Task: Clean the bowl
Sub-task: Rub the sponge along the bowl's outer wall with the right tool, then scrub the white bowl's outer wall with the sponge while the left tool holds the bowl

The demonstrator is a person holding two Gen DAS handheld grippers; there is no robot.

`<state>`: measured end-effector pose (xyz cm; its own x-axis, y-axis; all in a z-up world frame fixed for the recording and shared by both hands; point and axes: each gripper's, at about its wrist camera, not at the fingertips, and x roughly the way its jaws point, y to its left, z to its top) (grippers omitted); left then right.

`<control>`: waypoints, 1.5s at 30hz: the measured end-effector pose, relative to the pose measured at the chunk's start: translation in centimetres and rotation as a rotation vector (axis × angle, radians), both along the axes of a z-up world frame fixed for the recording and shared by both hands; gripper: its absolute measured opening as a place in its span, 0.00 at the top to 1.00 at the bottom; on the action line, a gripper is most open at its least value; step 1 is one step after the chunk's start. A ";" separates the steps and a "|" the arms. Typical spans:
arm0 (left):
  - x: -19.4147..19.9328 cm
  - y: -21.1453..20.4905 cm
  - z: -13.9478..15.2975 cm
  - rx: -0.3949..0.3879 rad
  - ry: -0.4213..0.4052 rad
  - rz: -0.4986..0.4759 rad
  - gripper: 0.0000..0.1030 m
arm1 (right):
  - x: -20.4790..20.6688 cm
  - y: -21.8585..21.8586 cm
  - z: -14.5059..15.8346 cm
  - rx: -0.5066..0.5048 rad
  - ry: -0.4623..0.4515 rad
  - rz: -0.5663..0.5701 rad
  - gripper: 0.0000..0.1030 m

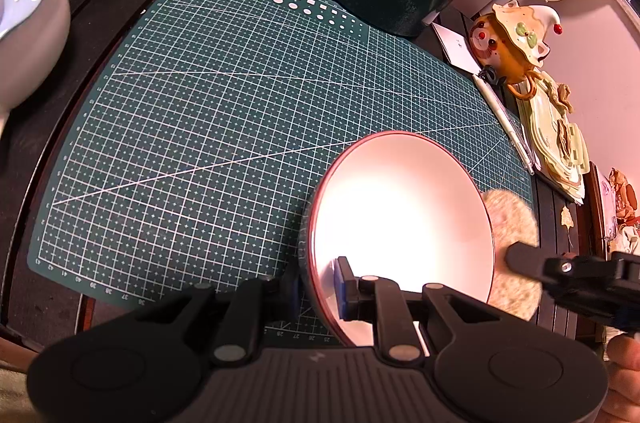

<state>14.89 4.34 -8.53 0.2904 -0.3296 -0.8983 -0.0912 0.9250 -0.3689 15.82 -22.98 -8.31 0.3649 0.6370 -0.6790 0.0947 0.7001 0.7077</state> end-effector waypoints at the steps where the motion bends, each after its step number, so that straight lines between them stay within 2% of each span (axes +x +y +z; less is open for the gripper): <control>1: 0.0 0.1 0.0 0.000 0.000 -0.001 0.84 | 0.1 0.0 -0.5 -0.002 0.017 0.000 0.91; 4: 0.1 0.1 0.0 -0.001 0.001 -0.002 0.84 | -0.2 -0.4 0.3 0.015 -0.004 -0.006 0.91; 8: 0.1 0.1 0.0 0.001 0.001 -0.003 0.84 | -0.9 -0.9 2.6 0.034 -0.096 -0.013 0.91; 13: 0.1 0.1 0.0 0.001 -0.001 -0.003 0.84 | -0.6 -0.9 1.8 0.076 -0.093 -0.008 0.91; 23: 0.1 0.2 0.1 0.001 0.001 -0.006 0.84 | -0.3 -2.2 1.4 -0.033 -0.059 -0.061 0.91; 29: 0.1 0.3 0.1 0.001 0.003 -0.004 0.84 | 1.1 -1.3 -3.4 0.077 0.086 -0.031 0.91; 31: 0.1 0.1 0.1 0.001 0.003 -0.004 0.84 | 1.1 -1.4 -3.9 0.096 0.105 -0.036 0.91; 33: 0.1 -0.1 0.2 0.001 0.002 -0.003 0.84 | 1.1 -2.0 -4.2 0.170 0.121 -0.053 0.91; 36: 0.1 -0.2 0.3 0.001 0.002 -0.004 0.84 | 0.7 -3.1 -2.5 0.213 0.067 -0.075 0.91; 42: 0.0 -0.3 0.3 0.002 0.001 0.000 0.84 | -0.5 -3.0 1.3 0.210 -0.037 -0.053 0.91; 45: 0.0 -0.3 0.3 -0.001 0.001 0.005 0.84 | -0.7 -1.6 2.9 0.129 -0.084 -0.029 0.91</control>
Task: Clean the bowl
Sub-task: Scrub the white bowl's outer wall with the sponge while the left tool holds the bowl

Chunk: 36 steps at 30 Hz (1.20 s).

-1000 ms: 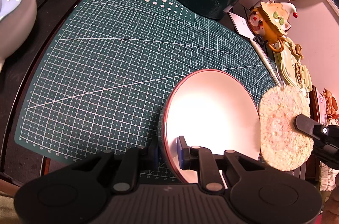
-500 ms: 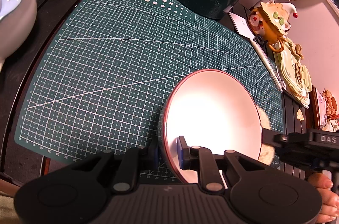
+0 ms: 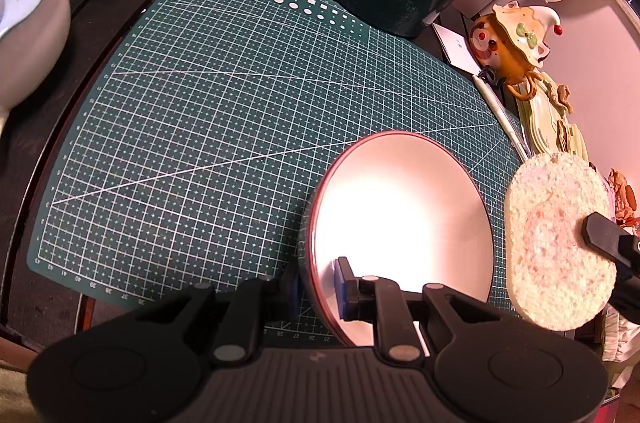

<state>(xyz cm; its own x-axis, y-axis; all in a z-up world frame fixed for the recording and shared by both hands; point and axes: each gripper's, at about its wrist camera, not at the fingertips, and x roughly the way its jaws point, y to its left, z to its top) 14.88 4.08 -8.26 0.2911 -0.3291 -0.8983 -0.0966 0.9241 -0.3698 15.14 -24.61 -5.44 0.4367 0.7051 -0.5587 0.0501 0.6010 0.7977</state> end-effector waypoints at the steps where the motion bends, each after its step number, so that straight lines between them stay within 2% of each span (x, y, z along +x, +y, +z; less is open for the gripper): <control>1: 0.0 0.0 0.0 -0.001 0.001 0.003 0.84 | 0.0 0.3 0.3 -0.024 -0.011 0.002 0.91; 5: 0.0 0.2 -0.1 -0.010 0.005 0.017 0.84 | -0.1 1.7 0.6 -0.051 -0.031 0.028 0.91; 10: 0.0 0.6 -0.2 -0.031 0.012 0.035 0.84 | -0.1 3.3 0.8 -0.160 -0.058 0.045 0.91; 15: 0.0 0.5 -0.2 -0.027 0.010 0.030 0.84 | -0.2 1.3 1.8 -0.228 -0.104 -0.037 0.91; 18: 0.0 0.5 -0.2 -0.030 0.011 0.032 0.84 | 0.1 1.2 1.3 -0.321 -0.096 -0.058 0.91; 21: 0.0 0.5 -0.2 -0.030 0.010 0.032 0.84 | 0.8 2.2 0.1 -0.367 -0.094 -0.024 0.91; 22: -0.1 0.5 -0.2 -0.029 0.009 0.031 0.84 | 1.1 2.4 -0.3 -0.363 -0.088 -0.015 0.91; 24: -0.1 0.5 -0.2 -0.030 0.009 0.030 0.84 | 2.0 2.1 -2.4 -0.249 -0.021 0.010 0.91; 27: -0.1 0.5 -0.2 -0.028 0.011 0.029 0.84 | 2.8 1.8 -4.9 -0.168 0.052 0.013 0.91; 30: -0.1 0.4 -0.1 -0.023 0.008 0.024 0.84 | 2.7 1.2 -6.0 -0.083 0.099 0.003 0.90; 33: -0.1 0.4 -0.1 -0.022 0.008 0.022 0.84 | 2.2 0.2 -5.1 -0.028 0.094 -0.018 0.90; 36: -0.2 0.3 -0.1 -0.018 0.005 0.018 0.84 | 1.3 -0.4 -3.0 0.000 0.029 -0.028 0.90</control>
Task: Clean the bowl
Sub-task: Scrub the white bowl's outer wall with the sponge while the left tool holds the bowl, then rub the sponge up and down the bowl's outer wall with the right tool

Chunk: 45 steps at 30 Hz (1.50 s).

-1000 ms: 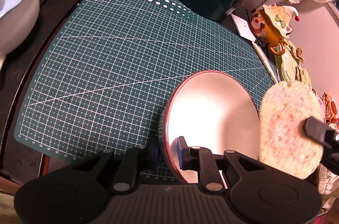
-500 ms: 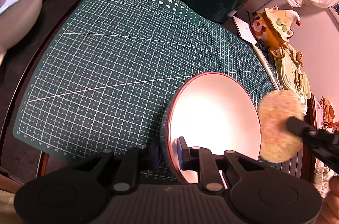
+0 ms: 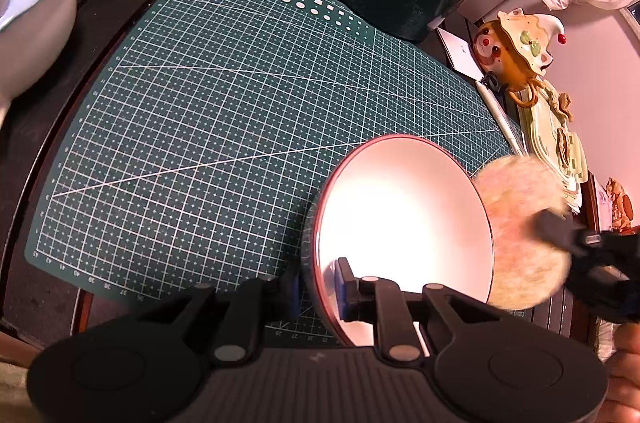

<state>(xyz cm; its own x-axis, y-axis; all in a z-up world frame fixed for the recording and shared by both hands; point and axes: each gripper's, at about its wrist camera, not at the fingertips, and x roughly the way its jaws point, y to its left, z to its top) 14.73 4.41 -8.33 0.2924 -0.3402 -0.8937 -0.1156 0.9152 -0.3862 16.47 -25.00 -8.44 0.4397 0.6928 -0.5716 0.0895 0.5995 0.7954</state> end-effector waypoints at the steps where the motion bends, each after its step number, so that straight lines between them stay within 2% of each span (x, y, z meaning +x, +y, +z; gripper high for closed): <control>1: 0.0 0.0 0.0 0.000 0.000 -0.001 0.84 | -0.1 -0.1 0.3 0.007 -0.011 0.000 0.90; 4: 0.0 0.0 0.0 0.002 -0.002 -0.002 0.84 | -1.1 -0.6 2.1 0.076 -0.073 0.005 0.91; 5: -0.1 0.0 0.0 0.002 -0.002 -0.003 0.84 | -1.2 -0.8 2.5 0.067 -0.086 0.002 0.91; 7: -0.1 0.0 0.0 0.002 -0.003 -0.003 0.84 | -1.2 -0.6 2.9 0.001 -0.095 -0.010 0.91; 9: -0.1 -0.1 0.1 0.005 -0.003 -0.004 0.84 | -1.0 -0.3 2.5 -0.116 -0.064 -0.021 0.91; 10: -0.1 -0.1 0.1 0.005 -0.003 -0.004 0.84 | -0.9 -0.3 2.3 -0.123 -0.059 -0.020 0.91; 13: -0.1 -0.2 0.1 0.005 -0.003 -0.005 0.84 | 0.2 1.0 0.0 -0.205 0.017 0.010 0.91; 17: -0.1 -0.2 0.1 0.005 -0.003 -0.007 0.84 | 0.8 1.8 -2.0 -0.154 0.072 0.056 0.91; 19: -0.1 -0.2 0.1 0.005 -0.003 -0.008 0.84 | 0.8 2.0 -2.0 -0.105 0.076 0.065 0.91; 22: -0.1 -0.2 0.1 0.005 -0.002 -0.009 0.84 | 0.4 1.8 -1.8 -0.086 0.079 0.062 0.91; 24: -0.2 -0.3 0.1 0.007 -0.003 -0.011 0.84 | -0.3 1.2 -0.4 -0.052 0.043 0.055 0.90; 29: -0.3 -0.3 0.1 0.007 -0.004 -0.011 0.84 | -1.7 0.2 3.3 -0.040 -0.074 0.036 0.91; 31: -0.1 -0.4 0.1 0.007 -0.002 -0.010 0.84 | -1.9 0.0 4.4 -0.082 -0.107 0.018 0.91; 34: -0.1 -0.4 0.1 0.009 -0.003 -0.011 0.84 | -1.3 0.3 4.3 -0.170 -0.113 0.003 0.91; 36: 0.0 -0.3 0.1 0.009 -0.004 -0.011 0.84 | -0.6 0.7 2.8 -0.180 -0.061 0.019 0.91; 40: 0.0 -0.3 0.1 0.008 -0.004 -0.011 0.84 | 0.4 2.6 -0.2 -0.264 0.041 0.061 0.91; 45: 0.0 -0.2 0.1 0.007 -0.003 -0.010 0.84 | 0.2 3.1 -0.5 -0.201 0.055 0.088 0.91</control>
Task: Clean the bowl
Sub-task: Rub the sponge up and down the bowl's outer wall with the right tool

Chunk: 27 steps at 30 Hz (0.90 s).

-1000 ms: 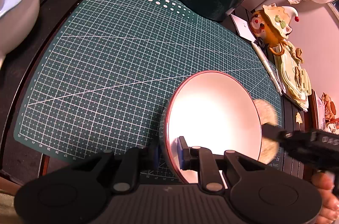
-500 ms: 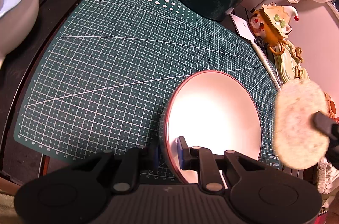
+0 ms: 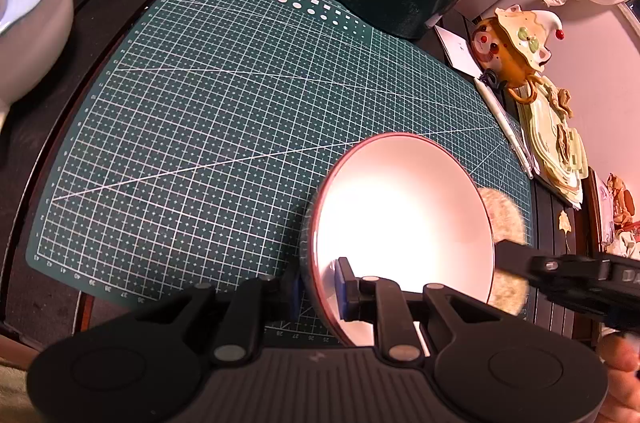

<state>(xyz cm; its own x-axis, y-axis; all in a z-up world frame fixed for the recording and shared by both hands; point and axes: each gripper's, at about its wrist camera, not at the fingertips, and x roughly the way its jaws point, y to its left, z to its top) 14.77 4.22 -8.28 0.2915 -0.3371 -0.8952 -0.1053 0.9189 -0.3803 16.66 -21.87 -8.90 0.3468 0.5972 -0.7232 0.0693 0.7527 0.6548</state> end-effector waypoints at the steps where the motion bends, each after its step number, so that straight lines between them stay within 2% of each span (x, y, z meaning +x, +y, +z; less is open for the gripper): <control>1: 0.0 0.0 0.0 0.001 0.000 0.000 0.84 | -0.2 -0.3 0.3 0.024 -0.004 -0.003 0.91; 3: 0.1 -0.1 0.0 0.004 -0.001 -0.003 0.84 | -0.7 -1.0 1.4 0.066 -0.030 -0.013 0.91; 8: 0.1 0.0 0.0 0.004 -0.003 -0.003 0.84 | -2.1 -2.2 4.8 0.098 -0.131 -0.030 0.91; 12: 0.1 0.0 -0.1 0.005 -0.004 -0.003 0.84 | -2.2 -2.4 5.7 0.034 -0.159 -0.056 0.91; 16: 0.0 -0.1 0.0 0.006 -0.004 -0.002 0.84 | -1.0 -2.0 2.7 -0.053 -0.062 -0.069 0.91; 18: 0.0 -0.2 0.0 0.006 -0.005 0.000 0.84 | -0.4 -1.5 1.1 -0.057 -0.013 -0.061 0.91; 23: -0.1 -0.2 0.0 0.003 -0.003 0.001 0.84 | 0.3 -0.6 -1.2 0.051 0.064 -0.035 0.91; 27: -0.2 -0.3 0.0 0.005 -0.004 -0.002 0.84 | -0.1 -1.5 -0.8 0.109 0.069 -0.054 0.91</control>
<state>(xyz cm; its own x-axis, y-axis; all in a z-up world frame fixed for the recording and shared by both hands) 14.56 3.91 -8.23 0.2947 -0.3334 -0.8955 -0.1015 0.9209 -0.3763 16.54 -23.32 -9.68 0.3324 0.6555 -0.6781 0.1554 0.6711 0.7249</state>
